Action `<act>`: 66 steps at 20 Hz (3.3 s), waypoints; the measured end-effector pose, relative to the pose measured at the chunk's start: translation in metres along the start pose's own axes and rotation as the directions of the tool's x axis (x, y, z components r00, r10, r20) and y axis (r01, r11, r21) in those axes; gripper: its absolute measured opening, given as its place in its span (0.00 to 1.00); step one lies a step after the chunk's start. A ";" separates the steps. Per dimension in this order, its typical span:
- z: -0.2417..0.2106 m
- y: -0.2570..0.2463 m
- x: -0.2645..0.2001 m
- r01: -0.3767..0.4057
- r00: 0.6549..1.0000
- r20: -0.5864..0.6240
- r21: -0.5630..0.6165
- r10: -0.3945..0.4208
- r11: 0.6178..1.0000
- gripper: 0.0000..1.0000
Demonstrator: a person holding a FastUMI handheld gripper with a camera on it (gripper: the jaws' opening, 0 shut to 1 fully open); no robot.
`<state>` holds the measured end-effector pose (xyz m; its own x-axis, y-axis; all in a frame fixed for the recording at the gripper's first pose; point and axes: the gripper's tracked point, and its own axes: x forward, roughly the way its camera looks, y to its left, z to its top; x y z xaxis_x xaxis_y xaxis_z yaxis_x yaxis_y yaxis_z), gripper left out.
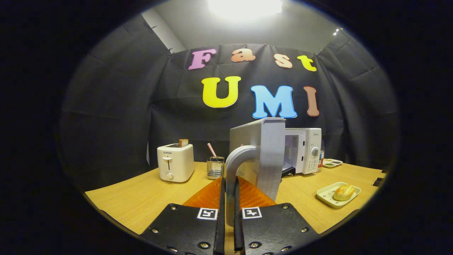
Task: Open the microwave, put the food inside, and close the microwave door.
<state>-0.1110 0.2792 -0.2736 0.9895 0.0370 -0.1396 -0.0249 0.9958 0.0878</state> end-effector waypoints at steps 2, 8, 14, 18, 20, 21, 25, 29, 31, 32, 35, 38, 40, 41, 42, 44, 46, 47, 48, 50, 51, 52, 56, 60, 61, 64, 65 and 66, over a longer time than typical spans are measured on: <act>0.009 0.018 -0.016 -0.061 0.997 0.050 -0.031 0.063 0.998 0.23; 0.018 0.034 -0.046 -0.249 0.963 0.094 -0.030 0.251 0.968 0.26; 0.008 -0.036 -0.067 -0.443 0.896 0.040 0.033 0.442 0.896 0.70; -0.023 -0.160 -0.052 -0.305 0.948 -0.105 -0.034 0.301 0.952 0.99; -0.037 -0.210 -0.044 -0.235 0.964 -0.146 -0.070 0.223 0.969 0.98; -0.042 -0.231 -0.041 -0.207 0.969 -0.158 -0.086 0.192 0.975 0.98; -0.066 -0.297 -0.031 -0.122 0.973 -0.212 -0.125 0.093 0.985 0.98; -0.088 -0.348 -0.018 -0.039 0.956 -0.293 -0.090 0.011 0.995 0.98; -0.101 -0.360 -0.013 -0.015 0.941 -0.338 -0.075 -0.011 0.997 0.99; -0.103 -0.361 -0.013 -0.018 0.933 -0.360 -0.047 0.000 0.999 0.99; -0.116 -0.368 -0.004 -0.003 0.893 -0.450 -0.056 -0.023 0.998 0.99; -0.129 -0.369 0.001 -0.016 0.858 -0.514 -0.046 -0.010 0.999 0.98; -0.137 -0.367 0.002 -0.024 0.824 -0.566 -0.003 0.018 1.000 0.98; -0.139 -0.368 0.001 -0.015 0.821 -0.570 0.029 0.029 0.999 0.94; -0.139 -0.369 0.002 -0.003 0.821 -0.571 0.039 0.024 0.999 0.92; -0.136 -0.370 0.002 0.020 0.825 -0.566 0.024 -0.003 1.000 0.84; -0.135 -0.364 0.000 0.019 0.827 -0.561 0.044 0.009 0.999 0.78; -0.134 -0.357 -0.002 0.012 0.822 -0.568 0.073 0.032 0.997 0.75; -0.131 -0.351 -0.005 0.007 0.818 -0.572 0.107 0.056 0.994 0.75; -0.115 -0.333 -0.001 -0.008 0.825 -0.551 0.202 0.121 0.979 0.75; -0.104 -0.324 0.005 -0.016 0.831 -0.537 0.237 0.144 0.971 0.75; -0.093 -0.315 0.010 -0.024 0.840 -0.517 0.270 0.166 0.963 0.75; -0.059 -0.276 0.045 -0.052 0.872 -0.440 0.356 0.216 0.933 0.75; -0.037 -0.236 0.087 -0.073 0.887 -0.385 0.432 0.257 0.899 0.75; -0.033 -0.231 0.100 -0.062 0.893 -0.374 0.448 0.249 0.892 0.75; -0.028 -0.220 0.138 -0.028 0.912 -0.353 0.453 0.209 0.891 0.75; -0.024 -0.216 0.152 -0.029 0.920 -0.336 0.454 0.202 0.890 0.75; -0.022 -0.213 0.166 -0.021 0.927 -0.324 0.459 0.189 0.888 0.75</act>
<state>0.0552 0.0752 -0.3376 0.8662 0.2499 -0.4327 0.0229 0.8452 0.5339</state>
